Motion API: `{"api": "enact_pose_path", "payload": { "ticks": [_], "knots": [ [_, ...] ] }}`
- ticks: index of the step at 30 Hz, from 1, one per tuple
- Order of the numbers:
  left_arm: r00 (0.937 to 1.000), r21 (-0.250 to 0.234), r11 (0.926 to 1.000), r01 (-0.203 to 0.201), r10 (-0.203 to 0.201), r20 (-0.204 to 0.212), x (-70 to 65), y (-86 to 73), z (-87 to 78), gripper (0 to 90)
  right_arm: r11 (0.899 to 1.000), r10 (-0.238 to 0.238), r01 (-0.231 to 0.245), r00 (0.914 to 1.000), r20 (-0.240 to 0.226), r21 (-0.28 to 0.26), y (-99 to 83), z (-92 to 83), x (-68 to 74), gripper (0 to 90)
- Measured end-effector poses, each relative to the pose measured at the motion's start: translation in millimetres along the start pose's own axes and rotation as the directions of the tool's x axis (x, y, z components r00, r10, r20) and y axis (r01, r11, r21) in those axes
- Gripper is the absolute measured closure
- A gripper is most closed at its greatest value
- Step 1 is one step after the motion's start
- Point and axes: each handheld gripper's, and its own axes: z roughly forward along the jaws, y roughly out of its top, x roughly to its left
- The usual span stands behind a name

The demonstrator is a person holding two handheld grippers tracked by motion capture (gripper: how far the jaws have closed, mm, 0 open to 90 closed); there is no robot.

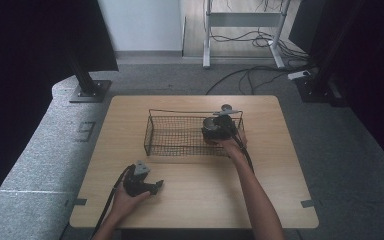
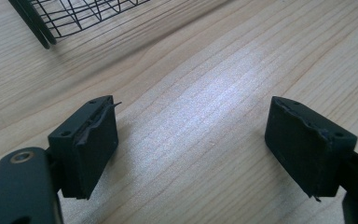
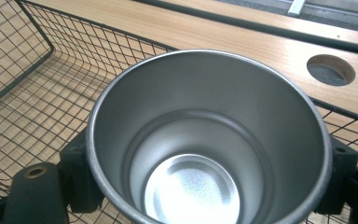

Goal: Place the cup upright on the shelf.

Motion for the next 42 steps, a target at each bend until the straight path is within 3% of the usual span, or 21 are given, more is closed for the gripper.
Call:
{"api": "enact_pose_path", "payload": {
  "ticks": [5,15,22,26,33,42],
  "knots": [
    [1.0,0.0,1.0,0.0,0.0,0.0,0.0,0.0,0.0,17.1,1.0,-0.016,0.016,0.9997,0.019,0.005,-0.3,1.4,0.3,18.0],
    [1.0,0.0,1.0,0.0,0.0,0.0,0.0,0.0,0.0,17.1,1.0,0.012,-0.012,0.9999,0.007,0.026,-2.0,5.2,-3.1,18.0],
    [1.0,0.001,1.0,-0.001,0.001,0.0,0.1,0.0,-0.1,17.1,0.997,-0.006,0.002,0.999,0.045,0.076,-3.9,9.4,-3.3,17.9],
    [1.0,0.001,1.0,-0.001,0.001,0.0,0.1,0.0,-0.1,17.1,0.995,0.006,-0.01,0.9992,0.04,0.104,-5.6,12.7,-5.0,17.9],
    [1.0,0.001,1.0,-0.002,0.002,0.0,0.1,0.0,-0.1,17.1,0.991,-0.024,0.014,0.9972,0.071,0.131,-7.2,15.6,-2.9,17.7],
    [1.0,0.001,1.0,-0.001,0.001,0.0,0.1,0.0,-0.1,17.1,0.987,-0.044,0.031,0.9963,0.074,0.159,-7.4,15.5,-1.9,15.8]
  ]
}}
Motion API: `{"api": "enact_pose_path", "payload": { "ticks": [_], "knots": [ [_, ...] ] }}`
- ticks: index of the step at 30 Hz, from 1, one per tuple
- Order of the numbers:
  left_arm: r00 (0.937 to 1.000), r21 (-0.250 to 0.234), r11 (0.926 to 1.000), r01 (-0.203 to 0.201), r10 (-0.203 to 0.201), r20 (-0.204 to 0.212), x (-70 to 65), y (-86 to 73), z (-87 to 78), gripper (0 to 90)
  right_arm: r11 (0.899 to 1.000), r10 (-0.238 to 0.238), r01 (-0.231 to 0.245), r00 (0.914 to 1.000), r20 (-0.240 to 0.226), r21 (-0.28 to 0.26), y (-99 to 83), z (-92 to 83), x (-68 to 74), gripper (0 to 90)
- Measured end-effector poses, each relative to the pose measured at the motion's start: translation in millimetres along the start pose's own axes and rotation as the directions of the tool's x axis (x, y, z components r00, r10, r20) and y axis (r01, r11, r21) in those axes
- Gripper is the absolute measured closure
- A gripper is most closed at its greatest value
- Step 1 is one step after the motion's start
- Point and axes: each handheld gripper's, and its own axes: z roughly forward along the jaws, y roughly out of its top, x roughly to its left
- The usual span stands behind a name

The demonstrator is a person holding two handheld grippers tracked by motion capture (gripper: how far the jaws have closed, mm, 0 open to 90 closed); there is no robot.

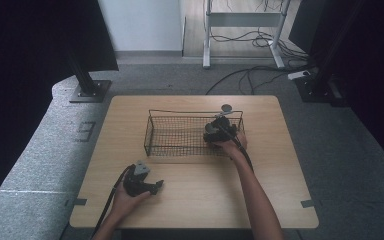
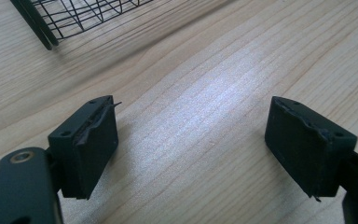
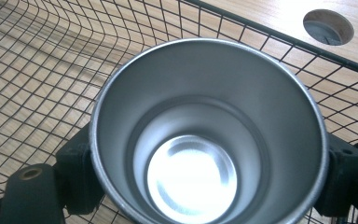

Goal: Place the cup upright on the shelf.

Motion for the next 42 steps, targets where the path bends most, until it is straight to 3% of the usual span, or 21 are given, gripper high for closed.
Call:
{"api": "enact_pose_path", "payload": {
  "ticks": [5,9,20,24,31,42],
  "knots": [
    [1.0,0.0,1.0,0.0,0.0,0.0,0.0,0.0,0.0,17.1,1.0,0.001,-0.001,1.0,0.006,-0.001,-0.2,-1.0,-0.1,13.8],
    [1.0,0.0,1.0,0.0,0.0,0.0,0.0,0.0,0.0,17.1,1.0,0.009,-0.01,0.9995,-0.03,-0.009,-0.1,-3.3,-1.8,11.5],
    [1.0,-0.001,1.0,0.001,-0.001,0.0,-0.1,0.0,0.1,17.1,0.995,0.053,-0.056,0.9978,-0.041,-0.081,1.4,-15.5,-5.6,9.6],
    [1.0,0.0,1.0,0.0,0.0,0.0,0.0,0.0,0.0,17.1,0.993,0.045,-0.051,0.9973,-0.059,-0.111,1.9,-21.6,-4.9,8.2],
    [1.0,0.0,1.0,0.0,0.0,0.0,0.0,0.0,0.0,17.1,0.977,0.049,-0.068,0.9938,-0.1,-0.202,3.1,-38.3,-3.1,9.6],
    [1.0,0.0,1.0,0.0,0.0,0.0,0.0,0.0,0.0,17.1,0.968,0.041,-0.065,0.9939,-0.103,-0.244,0.1,-55.0,-4.7,10.8]
  ]
}}
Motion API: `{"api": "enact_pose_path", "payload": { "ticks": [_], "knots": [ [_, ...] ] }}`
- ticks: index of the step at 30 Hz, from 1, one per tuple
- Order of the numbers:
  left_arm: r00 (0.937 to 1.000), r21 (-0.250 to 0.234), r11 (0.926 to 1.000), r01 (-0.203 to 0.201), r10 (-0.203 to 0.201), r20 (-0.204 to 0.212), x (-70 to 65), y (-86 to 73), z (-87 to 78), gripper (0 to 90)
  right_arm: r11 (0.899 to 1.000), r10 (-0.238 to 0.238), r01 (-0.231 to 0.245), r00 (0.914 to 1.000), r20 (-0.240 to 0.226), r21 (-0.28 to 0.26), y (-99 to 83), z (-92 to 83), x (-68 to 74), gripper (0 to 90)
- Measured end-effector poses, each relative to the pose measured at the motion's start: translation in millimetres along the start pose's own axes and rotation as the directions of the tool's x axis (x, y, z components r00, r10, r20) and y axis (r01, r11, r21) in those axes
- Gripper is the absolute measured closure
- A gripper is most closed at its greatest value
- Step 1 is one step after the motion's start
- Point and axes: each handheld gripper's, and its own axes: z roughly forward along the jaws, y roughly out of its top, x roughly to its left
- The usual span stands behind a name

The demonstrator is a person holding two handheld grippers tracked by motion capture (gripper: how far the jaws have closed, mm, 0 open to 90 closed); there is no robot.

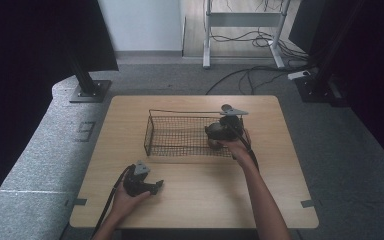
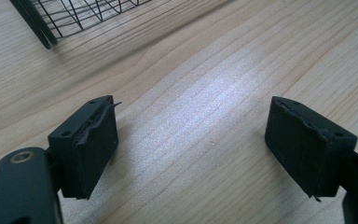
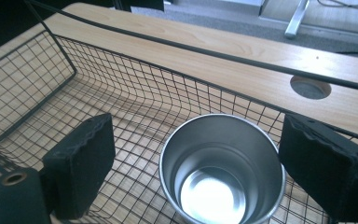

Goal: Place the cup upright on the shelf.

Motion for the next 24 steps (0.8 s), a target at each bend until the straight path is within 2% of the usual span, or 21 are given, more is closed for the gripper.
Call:
{"api": "enact_pose_path", "payload": {
  "ticks": [6,13,17,24],
  "knots": [
    [1.0,0.0,1.0,0.0,0.0,0.0,-0.1,0.0,0.0,17.1,0.997,-0.002,0.001,1.0,-0.007,-0.073,-6.3,-20.6,-0.3,12.5],
    [1.0,0.001,1.0,0.0,0.0,0.0,0.0,0.0,-0.1,17.1,0.991,-0.008,0.003,0.9994,-0.035,-0.134,-20.3,-47.8,-4.3,13.1],
    [1.0,-0.002,1.0,0.003,-0.003,0.0,-0.2,0.0,0.1,17.1,0.988,-0.011,0.004,0.999,-0.044,-0.156,-32.7,-62.3,-7.9,13.8],
    [1.0,-0.001,1.0,0.002,-0.002,0.0,-0.1,0.0,0.1,17.1,0.985,-0.045,0.04,0.9986,-0.028,-0.165,-61.6,-78.9,-7.2,14.3]
  ]
}}
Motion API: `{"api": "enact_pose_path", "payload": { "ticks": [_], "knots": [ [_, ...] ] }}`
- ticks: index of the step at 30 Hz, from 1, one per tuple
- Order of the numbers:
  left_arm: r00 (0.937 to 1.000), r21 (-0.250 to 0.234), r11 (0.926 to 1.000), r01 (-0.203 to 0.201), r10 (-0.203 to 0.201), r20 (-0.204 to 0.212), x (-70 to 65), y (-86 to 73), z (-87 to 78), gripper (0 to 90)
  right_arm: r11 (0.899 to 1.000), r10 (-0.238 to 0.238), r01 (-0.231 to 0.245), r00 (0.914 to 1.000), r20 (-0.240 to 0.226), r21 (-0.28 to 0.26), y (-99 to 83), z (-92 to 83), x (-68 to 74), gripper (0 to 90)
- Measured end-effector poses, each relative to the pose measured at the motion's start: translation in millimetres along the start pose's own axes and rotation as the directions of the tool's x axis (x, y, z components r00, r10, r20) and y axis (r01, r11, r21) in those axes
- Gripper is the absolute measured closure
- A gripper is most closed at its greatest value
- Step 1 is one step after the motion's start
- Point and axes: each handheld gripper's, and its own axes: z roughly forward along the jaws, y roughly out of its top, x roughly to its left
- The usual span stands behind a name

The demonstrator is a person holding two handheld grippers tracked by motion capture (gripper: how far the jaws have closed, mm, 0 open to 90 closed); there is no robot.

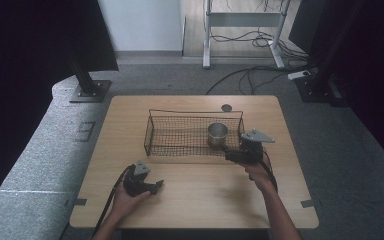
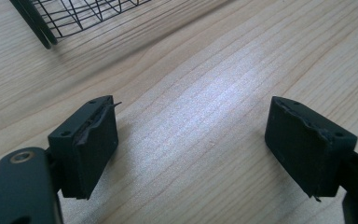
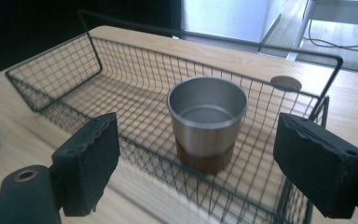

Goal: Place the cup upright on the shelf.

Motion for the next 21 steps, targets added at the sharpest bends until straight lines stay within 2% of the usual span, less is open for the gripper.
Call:
{"api": "enact_pose_path", "payload": {
  "ticks": [5,9,16,21],
  "knots": [
    [1.0,0.0,1.0,0.0,0.0,0.0,0.0,0.0,0.0,17.1,1.0,-0.011,0.011,0.9999,-0.01,-0.003,-19.1,-16.3,3.6,14.3],
    [1.0,0.001,1.0,-0.002,0.002,0.0,0.2,0.0,-0.1,17.1,1.0,0.001,-0.001,1.0,-0.008,0.014,-37.4,-25.7,1.8,14.6],
    [1.0,0.001,1.0,-0.002,0.002,0.0,0.2,0.0,-0.1,17.1,0.997,0.021,-0.02,0.9997,-0.012,0.079,-73.0,-26.7,3.3,14.7],
    [1.0,0.001,1.0,-0.002,0.002,0.0,0.2,0.0,-0.1,17.1,0.996,0.027,-0.025,0.9995,-0.018,0.091,-80.7,-26.1,4.0,14.8]
  ]
}}
